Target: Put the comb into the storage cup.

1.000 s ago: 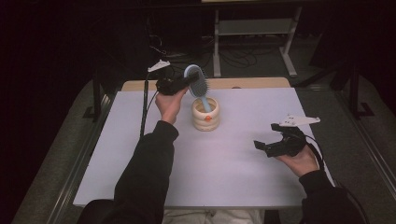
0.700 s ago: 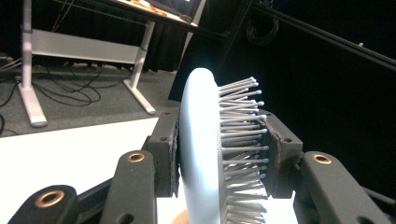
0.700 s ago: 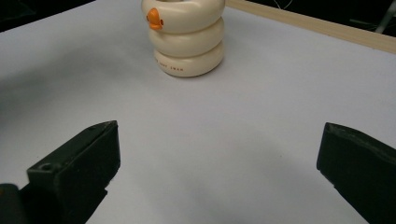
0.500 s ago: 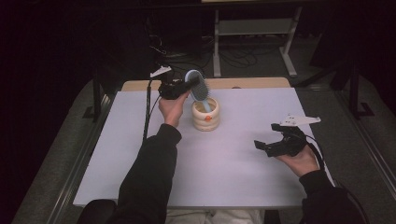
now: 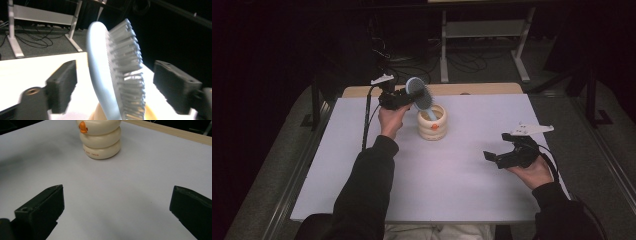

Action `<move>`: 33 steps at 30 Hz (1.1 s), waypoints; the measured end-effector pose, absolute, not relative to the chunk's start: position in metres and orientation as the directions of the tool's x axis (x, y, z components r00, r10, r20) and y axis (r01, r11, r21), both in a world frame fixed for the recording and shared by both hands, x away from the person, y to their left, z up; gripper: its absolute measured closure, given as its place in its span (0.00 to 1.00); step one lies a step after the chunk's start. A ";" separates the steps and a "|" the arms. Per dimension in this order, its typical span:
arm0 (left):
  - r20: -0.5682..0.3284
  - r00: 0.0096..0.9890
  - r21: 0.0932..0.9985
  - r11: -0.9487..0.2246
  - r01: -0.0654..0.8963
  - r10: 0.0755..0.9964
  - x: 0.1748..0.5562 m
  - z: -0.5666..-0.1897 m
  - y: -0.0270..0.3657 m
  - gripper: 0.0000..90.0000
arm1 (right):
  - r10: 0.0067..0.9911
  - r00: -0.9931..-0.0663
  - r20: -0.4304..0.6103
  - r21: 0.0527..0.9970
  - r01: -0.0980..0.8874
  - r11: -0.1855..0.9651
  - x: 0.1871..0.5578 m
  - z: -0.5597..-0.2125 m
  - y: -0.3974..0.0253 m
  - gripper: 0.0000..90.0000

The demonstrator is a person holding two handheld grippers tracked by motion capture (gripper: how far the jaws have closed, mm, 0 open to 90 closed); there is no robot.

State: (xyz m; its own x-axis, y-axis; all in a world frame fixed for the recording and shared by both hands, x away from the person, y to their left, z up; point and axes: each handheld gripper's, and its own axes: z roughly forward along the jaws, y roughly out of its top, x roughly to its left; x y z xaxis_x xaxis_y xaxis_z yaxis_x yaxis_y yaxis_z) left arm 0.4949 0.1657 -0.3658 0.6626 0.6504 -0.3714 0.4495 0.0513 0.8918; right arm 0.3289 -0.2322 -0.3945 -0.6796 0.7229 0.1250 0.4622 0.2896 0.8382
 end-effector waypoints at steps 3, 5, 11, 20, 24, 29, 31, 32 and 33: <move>-0.338 0.692 0.904 0.017 0.426 0.638 0.491 -0.367 0.169 0.10 | 0.719 -0.684 0.126 0.838 0.462 0.292 0.329 -0.395 -0.232 0.00; -0.326 0.706 0.909 0.004 0.416 0.628 0.488 -0.367 0.172 0.02 | 0.717 -0.685 0.125 0.837 0.461 0.295 0.329 -0.395 -0.231 0.00; -0.287 0.747 0.925 -0.028 0.378 0.600 0.480 -0.364 0.183 0.00 | 0.719 -0.684 0.124 0.835 0.463 0.297 0.329 -0.395 -0.231 0.00; -0.238 0.769 0.929 -0.091 0.358 0.593 0.468 -0.364 0.196 0.00 | 0.719 -0.685 0.117 0.830 0.465 0.308 0.329 -0.397 -0.230 0.00; -0.226 0.771 0.934 -0.093 0.346 0.596 0.462 -0.362 0.203 0.00 | 0.720 -0.685 0.116 0.828 0.467 0.310 0.329 -0.397 -0.230 0.00; -0.217 0.771 0.938 -0.089 0.334 0.599 0.454 -0.361 0.213 0.00 | 0.720 -0.684 0.115 0.828 0.467 0.312 0.329 -0.397 -0.230 0.00; -0.216 0.769 0.939 -0.089 0.333 0.602 0.451 -0.360 0.217 0.00 | 0.721 -0.683 0.115 0.827 0.468 0.312 0.329 -0.397 -0.230 0.00; -0.215 0.768 0.939 -0.088 0.332 0.603 0.450 -0.361 0.219 0.00 | 0.721 -0.683 0.115 0.827 0.468 0.312 0.329 -0.397 -0.230 0.00; -0.216 0.767 0.939 -0.087 0.333 0.605 0.449 -0.361 0.221 0.00 | 0.722 -0.683 0.114 0.826 0.469 0.313 0.329 -0.397 -0.230 0.00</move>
State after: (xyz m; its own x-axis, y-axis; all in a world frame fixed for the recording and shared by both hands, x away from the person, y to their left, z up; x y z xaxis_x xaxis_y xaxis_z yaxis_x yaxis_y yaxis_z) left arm 0.4493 0.2209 -0.3609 0.7667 0.6045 -0.2159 0.3329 -0.0869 0.9389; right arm 0.3292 -0.2296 -0.3973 -0.6828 0.7216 0.1143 0.4688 0.3128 0.8261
